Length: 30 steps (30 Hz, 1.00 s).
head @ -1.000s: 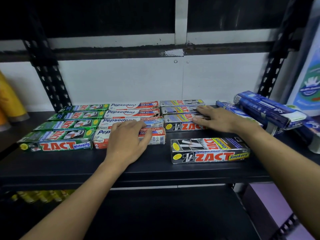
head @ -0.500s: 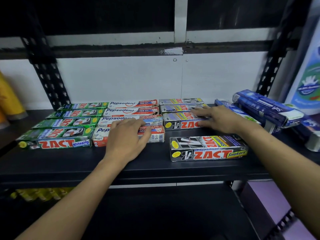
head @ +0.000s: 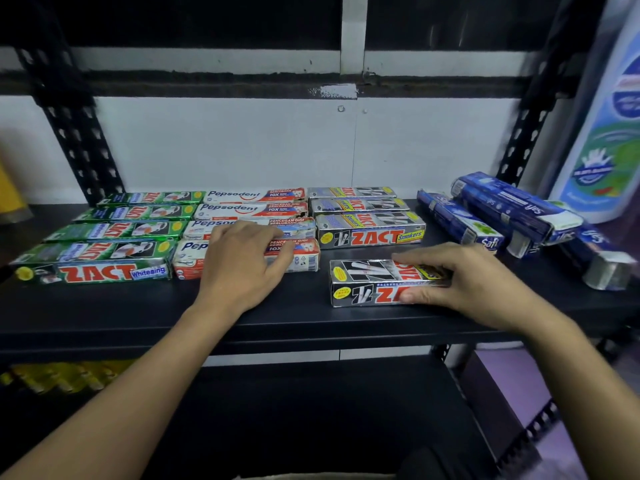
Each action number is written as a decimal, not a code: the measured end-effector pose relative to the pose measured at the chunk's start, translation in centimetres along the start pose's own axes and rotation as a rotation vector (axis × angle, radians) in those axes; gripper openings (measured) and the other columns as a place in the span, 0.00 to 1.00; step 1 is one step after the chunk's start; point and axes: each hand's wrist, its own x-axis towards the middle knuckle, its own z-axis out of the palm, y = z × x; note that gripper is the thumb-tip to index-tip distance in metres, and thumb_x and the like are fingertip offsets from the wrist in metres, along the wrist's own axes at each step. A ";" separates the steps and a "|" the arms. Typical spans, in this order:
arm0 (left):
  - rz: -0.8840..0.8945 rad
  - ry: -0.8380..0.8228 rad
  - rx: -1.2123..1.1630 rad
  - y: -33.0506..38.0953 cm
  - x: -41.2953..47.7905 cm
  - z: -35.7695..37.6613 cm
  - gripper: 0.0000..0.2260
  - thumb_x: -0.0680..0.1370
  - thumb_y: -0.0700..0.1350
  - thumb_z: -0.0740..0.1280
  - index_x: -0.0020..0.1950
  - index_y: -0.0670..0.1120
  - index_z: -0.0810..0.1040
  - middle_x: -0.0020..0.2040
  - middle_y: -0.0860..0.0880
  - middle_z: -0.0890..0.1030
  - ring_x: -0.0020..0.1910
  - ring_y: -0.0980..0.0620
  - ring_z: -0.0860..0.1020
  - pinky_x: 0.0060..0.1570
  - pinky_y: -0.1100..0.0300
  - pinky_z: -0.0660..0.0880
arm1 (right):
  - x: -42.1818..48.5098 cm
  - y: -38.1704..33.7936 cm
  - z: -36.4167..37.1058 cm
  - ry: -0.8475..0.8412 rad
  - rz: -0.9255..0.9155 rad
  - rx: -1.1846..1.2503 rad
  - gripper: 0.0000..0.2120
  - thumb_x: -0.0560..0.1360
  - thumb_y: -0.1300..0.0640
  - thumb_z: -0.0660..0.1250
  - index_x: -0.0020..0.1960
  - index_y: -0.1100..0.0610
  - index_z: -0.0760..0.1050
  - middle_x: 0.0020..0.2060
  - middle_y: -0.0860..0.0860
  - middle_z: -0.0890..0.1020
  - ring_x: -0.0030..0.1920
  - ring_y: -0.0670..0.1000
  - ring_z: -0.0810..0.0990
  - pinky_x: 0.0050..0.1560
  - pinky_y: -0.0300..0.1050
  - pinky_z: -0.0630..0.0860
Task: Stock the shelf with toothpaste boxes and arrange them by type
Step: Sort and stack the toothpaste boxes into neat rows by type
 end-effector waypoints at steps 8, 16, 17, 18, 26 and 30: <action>-0.011 -0.009 -0.047 0.2 -0.3 -0.3 0.22 0.77 0.64 0.56 0.56 0.53 0.81 0.44 0.55 0.80 0.50 0.51 0.76 0.57 0.51 0.65 | 0.8 0.0 0.4 0.060 0.090 -0.095 0.27 0.68 0.35 0.71 0.65 0.42 0.77 0.57 0.41 0.82 0.49 0.38 0.73 0.47 0.25 0.64; -0.002 -0.013 -0.041 -0.1 -0.1 -0.3 0.23 0.77 0.65 0.54 0.56 0.52 0.80 0.44 0.54 0.80 0.49 0.49 0.77 0.56 0.50 0.66 | -3.1 1.2 -0.9 0.212 0.409 -0.121 0.26 0.66 0.32 0.69 0.61 0.41 0.79 0.46 0.40 0.83 0.48 0.47 0.79 0.47 0.46 0.74; -0.003 -0.015 -0.037 -0.2 -0.1 -0.3 0.23 0.77 0.65 0.54 0.56 0.52 0.80 0.45 0.53 0.81 0.50 0.49 0.77 0.56 0.50 0.66 | -3.8 1.2 -1.1 0.247 0.437 -0.083 0.24 0.68 0.34 0.70 0.60 0.41 0.80 0.43 0.39 0.82 0.46 0.45 0.78 0.46 0.43 0.72; -0.003 -0.018 -0.033 -0.2 -0.1 -0.2 0.23 0.77 0.65 0.54 0.57 0.52 0.80 0.46 0.52 0.82 0.50 0.49 0.77 0.56 0.49 0.66 | -4.6 1.3 -1.3 0.280 0.458 -0.026 0.22 0.69 0.36 0.71 0.60 0.42 0.80 0.44 0.39 0.82 0.46 0.43 0.78 0.46 0.40 0.70; 0.000 -0.035 -0.027 0.0 0.0 -0.2 0.23 0.79 0.64 0.54 0.58 0.51 0.80 0.49 0.49 0.83 0.52 0.46 0.78 0.56 0.48 0.66 | -7.4 -0.9 -0.8 0.287 0.462 0.386 0.15 0.70 0.38 0.71 0.56 0.40 0.81 0.41 0.49 0.86 0.45 0.50 0.85 0.54 0.56 0.79; -0.003 -0.037 -0.030 -0.1 -0.1 -0.2 0.20 0.80 0.63 0.56 0.57 0.51 0.80 0.49 0.49 0.83 0.52 0.46 0.78 0.56 0.48 0.66 | -7.3 -1.7 0.8 0.311 0.433 0.557 0.12 0.74 0.57 0.72 0.56 0.46 0.82 0.42 0.51 0.87 0.47 0.50 0.86 0.59 0.59 0.77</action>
